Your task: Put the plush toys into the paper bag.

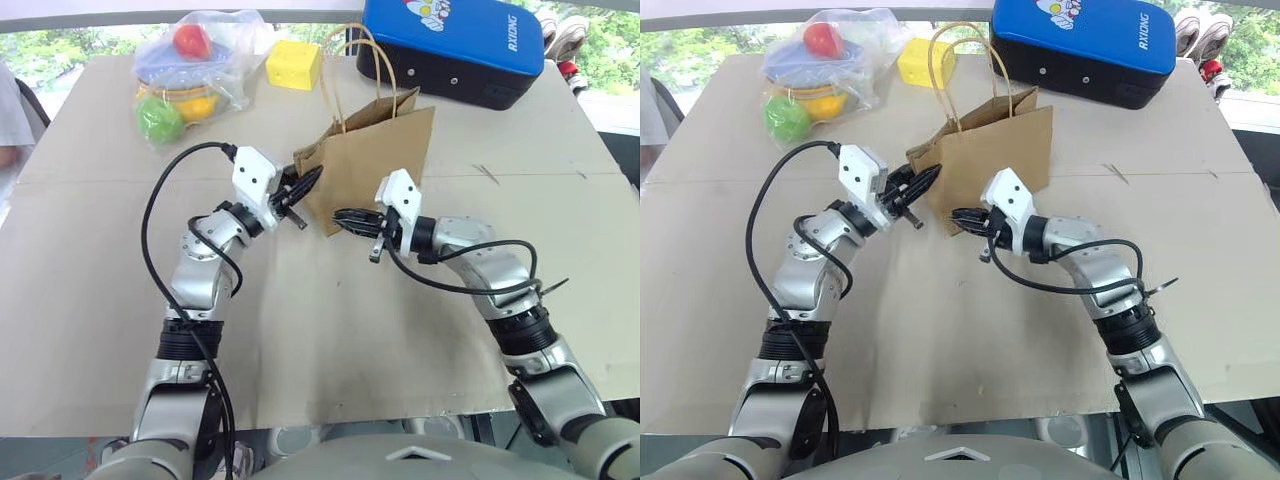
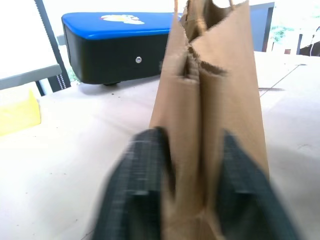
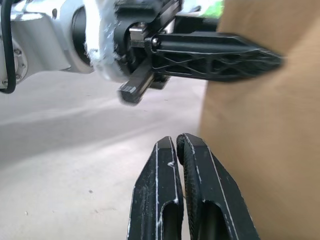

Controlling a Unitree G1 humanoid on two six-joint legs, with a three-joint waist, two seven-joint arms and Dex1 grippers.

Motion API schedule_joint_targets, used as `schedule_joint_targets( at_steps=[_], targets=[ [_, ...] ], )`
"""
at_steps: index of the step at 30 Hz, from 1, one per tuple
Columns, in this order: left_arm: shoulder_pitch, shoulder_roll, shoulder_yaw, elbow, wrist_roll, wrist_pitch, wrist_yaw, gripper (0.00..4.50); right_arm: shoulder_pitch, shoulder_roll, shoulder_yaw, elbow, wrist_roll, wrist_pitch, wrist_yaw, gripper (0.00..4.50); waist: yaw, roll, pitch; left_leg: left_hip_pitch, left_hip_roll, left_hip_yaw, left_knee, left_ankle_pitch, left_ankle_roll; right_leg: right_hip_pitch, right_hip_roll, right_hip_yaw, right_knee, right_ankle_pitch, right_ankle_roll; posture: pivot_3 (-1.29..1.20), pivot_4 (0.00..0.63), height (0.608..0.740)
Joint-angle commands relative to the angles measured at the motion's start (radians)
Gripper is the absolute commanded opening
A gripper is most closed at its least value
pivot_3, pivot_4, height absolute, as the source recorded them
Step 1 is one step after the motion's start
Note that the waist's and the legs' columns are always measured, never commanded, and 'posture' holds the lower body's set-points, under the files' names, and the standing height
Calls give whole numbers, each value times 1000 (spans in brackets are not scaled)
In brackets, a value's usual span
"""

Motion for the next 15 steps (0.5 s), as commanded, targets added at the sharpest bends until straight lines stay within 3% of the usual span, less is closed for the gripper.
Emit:
schedule_joint_targets(
  at_steps=[1, 4, 8, 10, 14, 15],
  targets=[
    [-17, -7, 4, -2, -7, -45, -16, 134, 18, -18, -35, -88, 28, 23, -11, 0, 0, 0, 0, 0, 0, 0, 0, 0, 0, 0, 0, 0, 0, 0, 0, 0, 150, 740],
    [-18, -21, 25, 2, -42, -41, -24, 134, 42, -41, -59, -136, 41, 26, -16, 0, 1, 0, 0, 0, 0, 0, 0, 0, 0, 0, 0, 0, 0, 0, 0, 0, 150, 740],
    [-1, -25, 95, -68, -232, 41, -107, 134, 108, -83, -139, -243, 119, 10, 10, 0, 10, 0, 0, -1, 0, 0, 0, 0, 0, 0, 0, 0, -1, 0, 0, 0, 150, 740],
    [16, 19, 103, -99, -272, 75, -174, 134, 139, -130, -163, -304, 120, 11, 13, 0, 10, 0, 0, 0, 0, 0, 0, 0, 0, 0, 0, 0, -1, 0, 0, 0, 150, 740],
    [16, 156, 102, -86, -325, 124, -375, 134, 187, -199, -301, -405, 261, 109, -4, 0, 10, 0, 0, 0, 0, 0, 0, 0, 0, 0, 0, 0, 0, 0, 0, 0, 150, 740],
    [1, 183, 100, -69, -329, 115, -427, 0, 213, -234, -324, -435, 275, 120, 6, 547, 11, 0, 0, 0, 0, 0, 0, 0, 0, 0, 0, 0, 0, 0, 0, 0, 150, 740]
  ],
)
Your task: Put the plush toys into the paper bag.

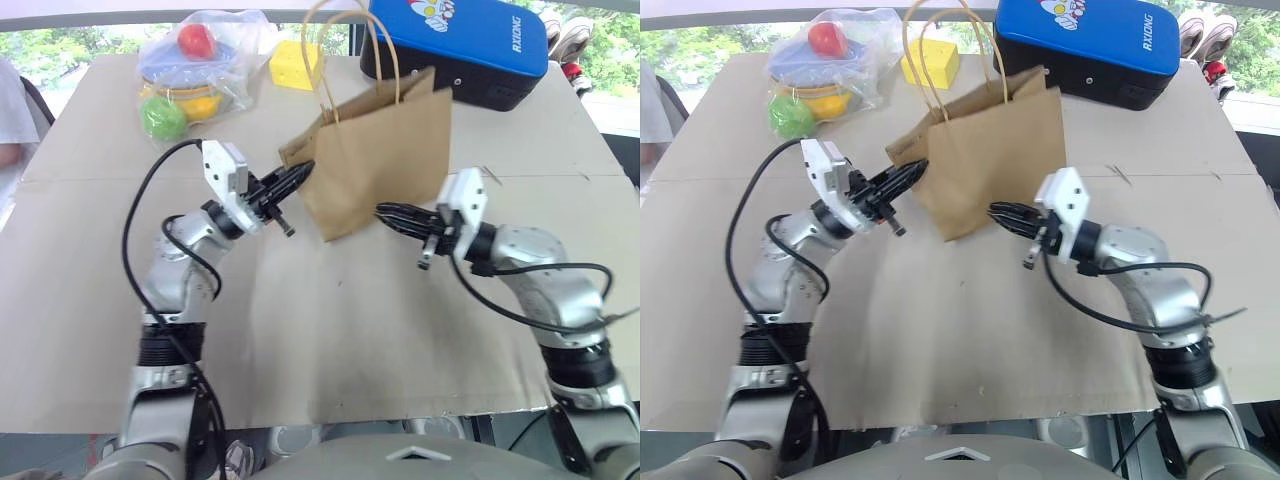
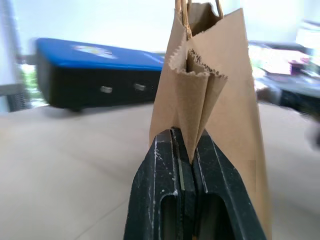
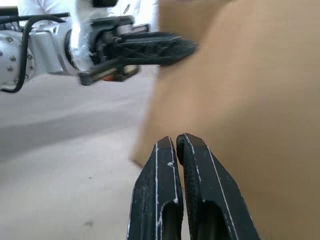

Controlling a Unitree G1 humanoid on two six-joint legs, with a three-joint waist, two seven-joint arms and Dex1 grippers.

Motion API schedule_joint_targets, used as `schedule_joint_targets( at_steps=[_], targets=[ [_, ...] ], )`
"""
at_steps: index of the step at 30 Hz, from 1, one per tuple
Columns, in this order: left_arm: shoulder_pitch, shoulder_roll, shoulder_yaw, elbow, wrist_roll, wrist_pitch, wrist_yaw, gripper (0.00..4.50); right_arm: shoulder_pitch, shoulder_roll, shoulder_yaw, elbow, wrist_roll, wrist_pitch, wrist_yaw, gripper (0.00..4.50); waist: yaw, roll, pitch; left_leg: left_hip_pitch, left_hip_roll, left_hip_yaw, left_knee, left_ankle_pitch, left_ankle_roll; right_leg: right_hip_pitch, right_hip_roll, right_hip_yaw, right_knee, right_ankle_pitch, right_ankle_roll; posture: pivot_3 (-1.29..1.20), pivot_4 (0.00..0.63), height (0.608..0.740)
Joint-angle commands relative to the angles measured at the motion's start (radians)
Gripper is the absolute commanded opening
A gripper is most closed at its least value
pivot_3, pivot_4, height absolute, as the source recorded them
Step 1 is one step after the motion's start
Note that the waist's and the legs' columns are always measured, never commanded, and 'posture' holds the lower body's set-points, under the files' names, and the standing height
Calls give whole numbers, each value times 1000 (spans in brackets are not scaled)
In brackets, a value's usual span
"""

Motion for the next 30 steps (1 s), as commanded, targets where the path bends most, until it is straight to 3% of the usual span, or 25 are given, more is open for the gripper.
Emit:
schedule_joint_targets(
  at_steps=[1, 8, 9, 13, 18, 23, 28, 30],
  targets=[
    [-45, 83, 12, 15, -40, -13, -182, 0, 62, -94, -114, -134, 88, 44, 17, 800, 3, 0, 0, 0, 0, 0, 0, 0, 0, 0, 0, 0, 0, 0, 0, 0, 150, 740],
    [-149, 161, -37, 191, 57, -159, -401, 0, 375, -322, -333, -313, 189, 71, 121, 4245, 12, 0, 0, 0, -1, -1, 0, 0, 0, 2, -1, -1, -2, 0, 0, 0, 150, 740],
    [-160, 161, -44, 217, 69, -180, -423, 0, 418, -334, -372, -322, 202, 63, 132, 4463, 12, 0, 0, 0, -1, -1, 0, 0, 0, 2, -1, -1, -3, 0, 0, 0, 150, 740],
    [-177, 161, -60, 304, 106, -259, -483, 0, 511, -356, -457, -330, 196, 9, 151, 4463, 0, 0, 0, 1, 0, -1, 0, 0, 0, 2, 1, 0, -2, 0, 0, 0, 150, 740],
    [-149, 179, -33, 307, 108, -232, -459, 1858, 535, -358, -484, -329, 202, -23, 155, 4500, 3, 0, 0, 1, 0, -1, 0, 0, 0, 2, 1, 0, -2, 0, 0, 0, 150, 740],
    [-50, 208, 51, 151, 45, -80, -338, 4388, 536, -341, -491, -301, 150, -125, 153, 4500, 1, 0, 0, 0, 0, -1, 0, 0, 0, 2, 0, 0, -2, 0, 0, 0, 150, 740],
    [148, 278, 182, -88, -81, 187, -200, 4450, 559, -354, -549, -272, 200, -132, 176, 4500, 1, 0, 0, 1, 1, -1, 0, 0, 0, 2, 0, 0, -1, -1, 1, 0, 150, 740],
    [291, 312, 257, -193, -127, 276, -178, 4450, 599, -368, -608, -256, 211, -134, 212, 4500, 2, 1, 0, 1, 0, -1, 0, 0, 0, 2, -1, -1, -2, -1, 1, 0, 150, 740]
  ],
)
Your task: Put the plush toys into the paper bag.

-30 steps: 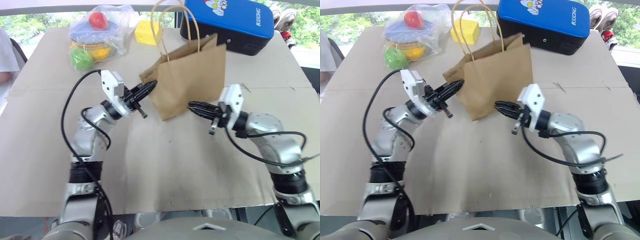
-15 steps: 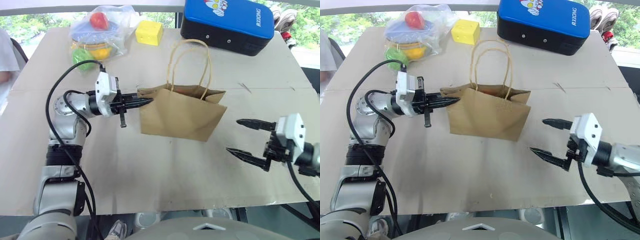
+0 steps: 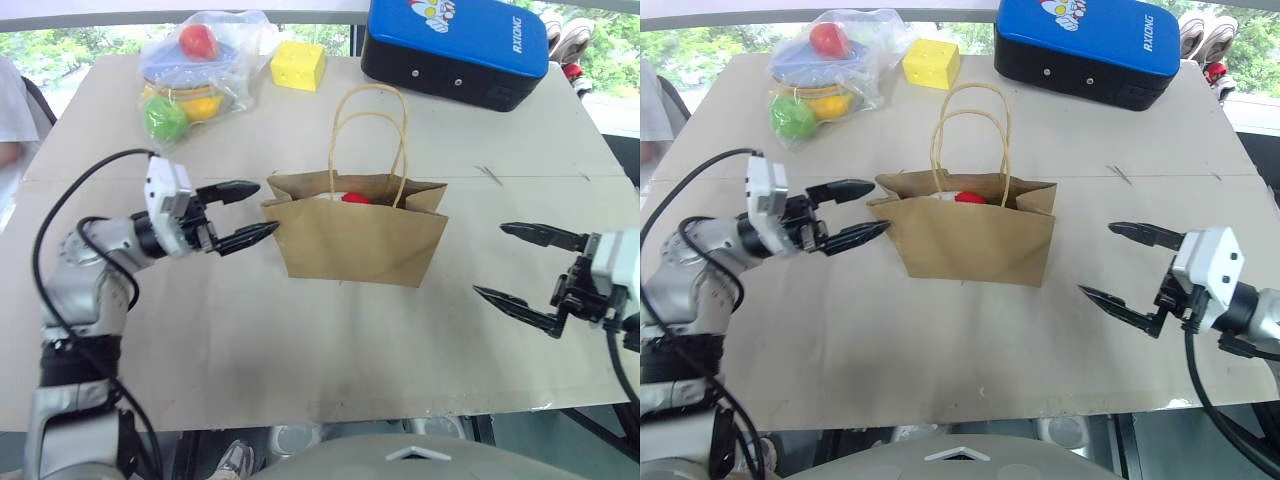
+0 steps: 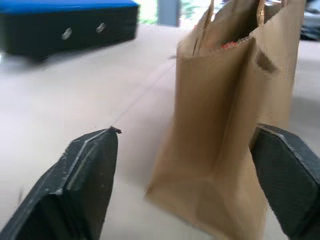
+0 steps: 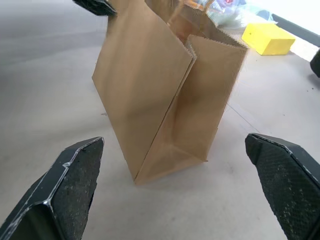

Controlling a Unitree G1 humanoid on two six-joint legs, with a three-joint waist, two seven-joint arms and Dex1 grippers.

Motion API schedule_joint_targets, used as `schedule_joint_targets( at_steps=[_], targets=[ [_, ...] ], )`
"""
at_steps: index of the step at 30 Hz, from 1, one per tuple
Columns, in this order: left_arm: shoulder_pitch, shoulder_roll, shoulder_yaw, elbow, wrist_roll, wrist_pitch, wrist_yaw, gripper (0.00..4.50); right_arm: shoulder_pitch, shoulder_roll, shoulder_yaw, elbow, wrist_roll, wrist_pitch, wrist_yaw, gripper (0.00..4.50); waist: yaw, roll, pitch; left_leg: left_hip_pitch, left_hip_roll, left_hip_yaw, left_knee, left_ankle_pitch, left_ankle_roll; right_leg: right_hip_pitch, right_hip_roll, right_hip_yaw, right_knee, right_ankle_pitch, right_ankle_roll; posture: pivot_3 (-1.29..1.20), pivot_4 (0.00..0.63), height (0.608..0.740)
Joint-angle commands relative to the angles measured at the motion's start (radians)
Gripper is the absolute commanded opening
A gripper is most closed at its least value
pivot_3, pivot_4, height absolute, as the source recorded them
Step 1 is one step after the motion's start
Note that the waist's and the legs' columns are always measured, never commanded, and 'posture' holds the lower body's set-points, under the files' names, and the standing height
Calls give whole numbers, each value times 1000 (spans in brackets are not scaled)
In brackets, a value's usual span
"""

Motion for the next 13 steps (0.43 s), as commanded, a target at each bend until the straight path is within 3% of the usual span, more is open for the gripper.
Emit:
schedule_joint_targets(
  at_steps=[1, 5, 9, 13],
  targets=[
    [166, 44, 124, -173, -89, 125, 37, 4450, 53, -25, -116, 12, 28, -26, 55, 4500, 0, 0, 0, 0, 0, 0, 0, 0, 0, 0, -1, 0, 0, 0, 0, 0, 150, 740],
    [333, 45, 198, -283, -121, 180, 71, 4450, 124, -30, -197, 53, -2, -70, 106, 4500, 4, 0, 0, 1, 0, 1, 0, 0, 0, 1, -2, 0, 0, -2, -1, 0, 150, 740],
    [547, 24, 300, -331, -102, 177, 71, 4450, 298, -35, -355, 167, -70, -138, 238, 4500, 6, 1, -1, 3, -1, 2, -1, 0, 0, 3, -4, -1, -2, -4, -1, 0, 150, 740],
    [605, 36, 307, -342, -85, 138, 52, 4450, 344, -31, -393, 206, -78, -186, 270, 4500, 5, 1, -1, 4, -1, 2, -1, 0, 0, 3, -4, -1, -2, -6, -2, 0, 150, 740]
  ],
)
